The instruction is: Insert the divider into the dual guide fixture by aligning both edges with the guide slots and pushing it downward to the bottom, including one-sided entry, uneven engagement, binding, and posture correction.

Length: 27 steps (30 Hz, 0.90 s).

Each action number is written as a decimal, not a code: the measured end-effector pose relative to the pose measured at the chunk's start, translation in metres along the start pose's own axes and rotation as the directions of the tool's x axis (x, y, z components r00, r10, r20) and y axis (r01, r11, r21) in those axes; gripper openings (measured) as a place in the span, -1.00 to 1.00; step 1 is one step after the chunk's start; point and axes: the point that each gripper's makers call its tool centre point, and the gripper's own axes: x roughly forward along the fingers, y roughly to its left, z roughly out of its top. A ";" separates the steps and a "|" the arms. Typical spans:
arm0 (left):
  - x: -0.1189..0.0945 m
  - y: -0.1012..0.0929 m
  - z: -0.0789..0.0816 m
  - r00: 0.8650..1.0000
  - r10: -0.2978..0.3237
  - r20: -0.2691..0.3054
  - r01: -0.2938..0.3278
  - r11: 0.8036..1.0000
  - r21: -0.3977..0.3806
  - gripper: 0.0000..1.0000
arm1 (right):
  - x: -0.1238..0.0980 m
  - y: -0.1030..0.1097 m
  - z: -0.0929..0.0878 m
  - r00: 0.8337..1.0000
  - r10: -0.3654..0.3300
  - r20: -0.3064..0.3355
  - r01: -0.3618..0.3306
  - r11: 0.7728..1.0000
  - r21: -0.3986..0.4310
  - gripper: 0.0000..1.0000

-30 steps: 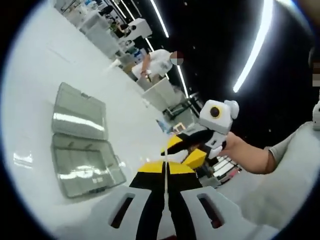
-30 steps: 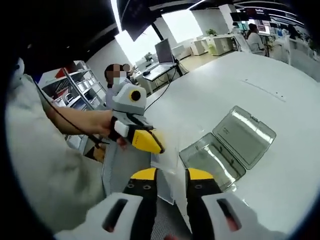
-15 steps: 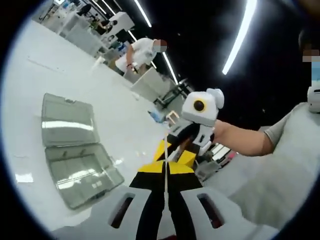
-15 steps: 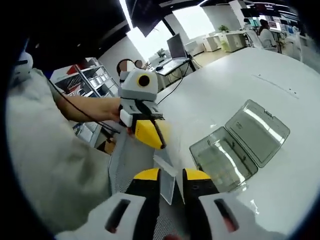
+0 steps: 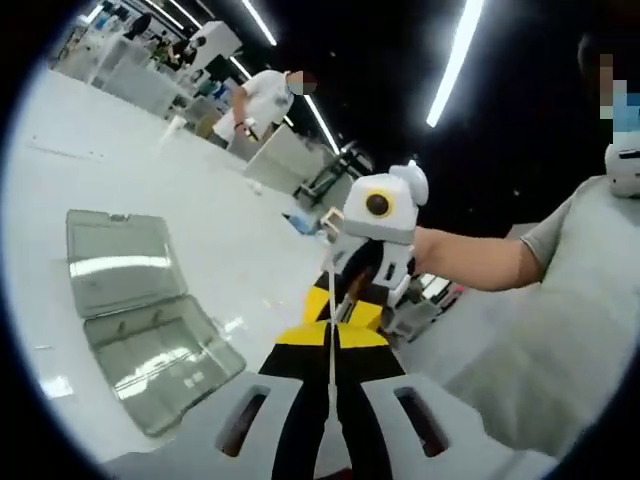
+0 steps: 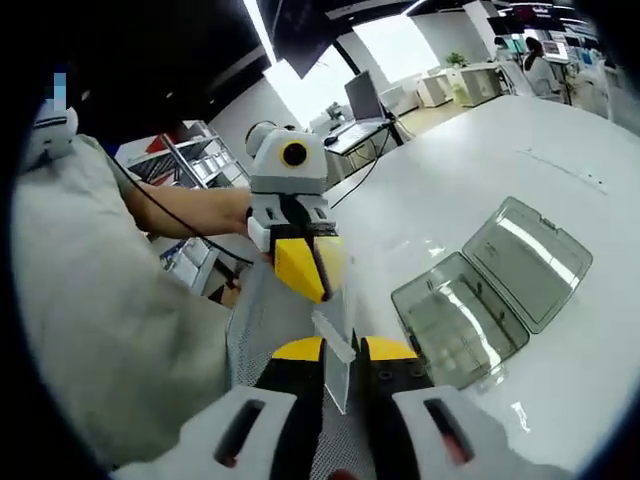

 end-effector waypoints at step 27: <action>0.001 -0.008 0.000 0.999 -0.030 -0.042 0.033 0.996 0.083 -1.00 | 0.006 0.012 0.001 0.989 0.096 0.116 -0.102 0.994 0.049 -0.87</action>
